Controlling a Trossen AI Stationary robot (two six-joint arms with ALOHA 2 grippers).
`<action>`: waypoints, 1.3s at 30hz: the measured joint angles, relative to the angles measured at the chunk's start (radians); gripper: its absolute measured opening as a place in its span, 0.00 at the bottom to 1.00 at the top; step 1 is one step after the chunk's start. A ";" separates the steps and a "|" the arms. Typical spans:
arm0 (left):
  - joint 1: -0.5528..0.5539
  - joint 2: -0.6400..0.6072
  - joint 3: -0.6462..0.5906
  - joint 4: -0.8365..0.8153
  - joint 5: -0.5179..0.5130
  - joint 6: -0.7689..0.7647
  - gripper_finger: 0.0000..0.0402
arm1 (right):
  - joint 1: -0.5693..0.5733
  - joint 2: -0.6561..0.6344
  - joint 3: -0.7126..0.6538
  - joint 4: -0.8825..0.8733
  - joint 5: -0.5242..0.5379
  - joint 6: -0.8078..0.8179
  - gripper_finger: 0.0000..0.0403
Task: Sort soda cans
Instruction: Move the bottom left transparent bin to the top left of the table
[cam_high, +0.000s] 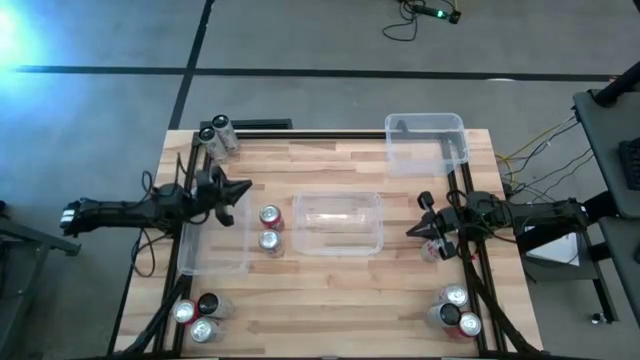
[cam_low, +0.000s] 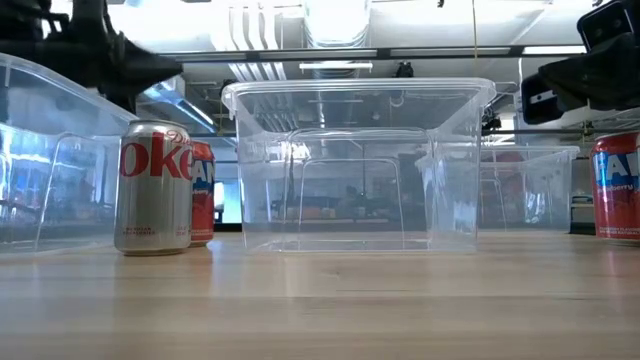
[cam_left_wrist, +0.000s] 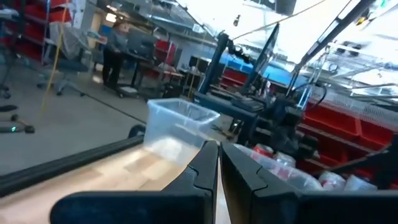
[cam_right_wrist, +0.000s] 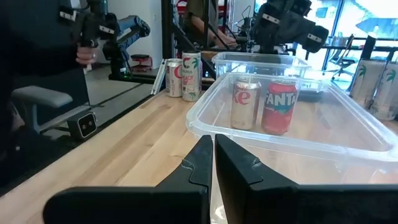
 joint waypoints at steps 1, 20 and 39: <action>0.000 0.002 0.015 -0.001 0.000 0.000 0.00 | 0.000 0.000 0.000 0.000 0.000 -0.023 0.03; -0.044 0.338 0.777 -1.016 0.276 0.023 0.29 | 0.004 0.029 0.001 0.502 0.143 0.328 0.03; -0.496 0.670 0.953 -1.548 0.250 -0.451 0.35 | 0.115 0.636 0.262 0.505 0.246 0.248 0.03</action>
